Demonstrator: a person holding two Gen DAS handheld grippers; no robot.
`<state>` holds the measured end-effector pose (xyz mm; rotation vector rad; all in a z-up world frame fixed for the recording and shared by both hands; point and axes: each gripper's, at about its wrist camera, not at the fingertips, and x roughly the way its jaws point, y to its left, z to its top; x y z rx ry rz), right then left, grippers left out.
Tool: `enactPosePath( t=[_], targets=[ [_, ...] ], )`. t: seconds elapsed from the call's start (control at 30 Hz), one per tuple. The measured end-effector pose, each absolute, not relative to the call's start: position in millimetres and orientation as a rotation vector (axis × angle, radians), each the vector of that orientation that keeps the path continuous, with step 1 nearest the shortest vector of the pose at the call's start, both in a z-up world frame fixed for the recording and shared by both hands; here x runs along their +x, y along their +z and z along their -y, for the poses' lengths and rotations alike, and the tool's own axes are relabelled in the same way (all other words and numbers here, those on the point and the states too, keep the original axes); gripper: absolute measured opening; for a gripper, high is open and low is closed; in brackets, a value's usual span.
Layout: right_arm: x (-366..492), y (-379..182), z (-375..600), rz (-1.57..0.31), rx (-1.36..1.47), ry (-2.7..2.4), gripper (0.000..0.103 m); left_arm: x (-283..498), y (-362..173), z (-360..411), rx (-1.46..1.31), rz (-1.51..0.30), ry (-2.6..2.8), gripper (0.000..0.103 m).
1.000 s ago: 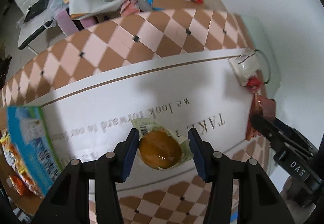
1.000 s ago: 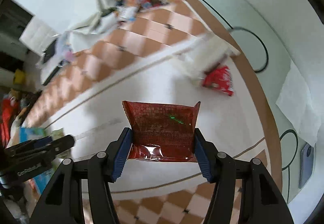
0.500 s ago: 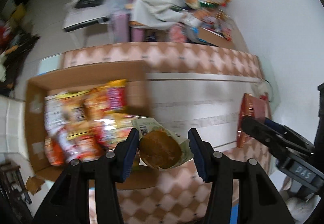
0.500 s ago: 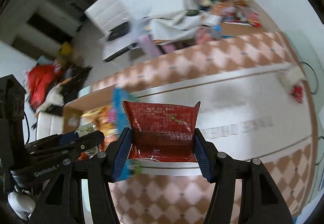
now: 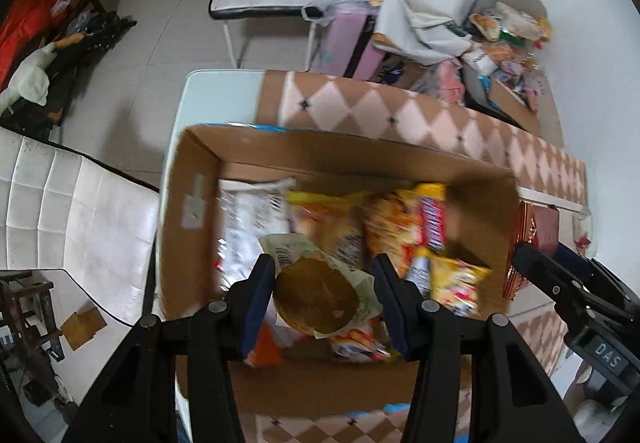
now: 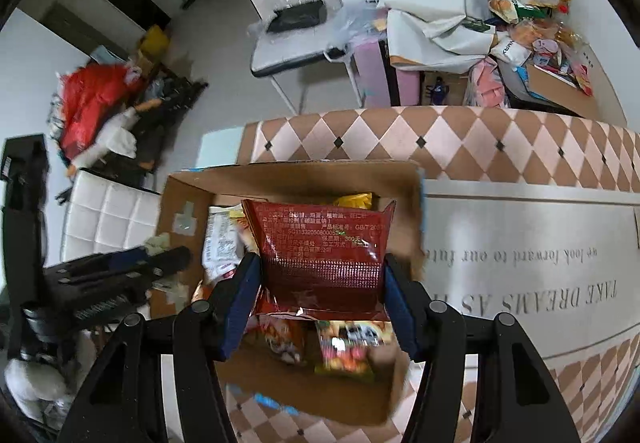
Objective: Organize snacks
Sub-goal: 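Lift both packets and carry them over the box, then lower both packets into the box and open both grippers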
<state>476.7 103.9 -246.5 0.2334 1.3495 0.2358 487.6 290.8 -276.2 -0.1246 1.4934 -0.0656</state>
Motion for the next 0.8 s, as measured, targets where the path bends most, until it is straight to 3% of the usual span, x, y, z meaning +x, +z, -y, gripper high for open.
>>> enactPosePath(
  t=[0.53, 0.57, 0.63, 0.67, 0.7, 0.8],
  targets=[
    [530.8, -324.7, -118.9, -1.499, 0.21, 0.099, 0.064, 535.0, -342.5, -327.2, -0.127, -1.634, -0.047, 0.049],
    [530.9, -326.2, -118.4, -1.506, 0.215, 0.095, 0.07, 535.8, -344.1, -327.7, -0.143, -1.646, -0.053, 0.052],
    [532.9, -331.0, -118.7, -1.527, 0.212, 0.079, 0.078, 538.0, -346.9, -328.5, -0.168, -1.66, -0.07, 0.075],
    [533.3, -333.0, -118.2, -1.534, 0.207, 0.063, 0.091, 538.7, -346.3, -327.9, -0.167, -1.657, -0.072, 0.08],
    [532.6, -333.2, -119.4, -1.531, 0.206, 0.061, 0.094, 538.9, -344.8, -326.8, -0.155, -1.65, -0.071, 0.085],
    [532.2, -334.4, -118.9, -1.531, 0.205, 0.056, 0.094, 537.6, -342.8, -324.9, -0.119, -1.64, -0.061, 0.088]
  ],
)
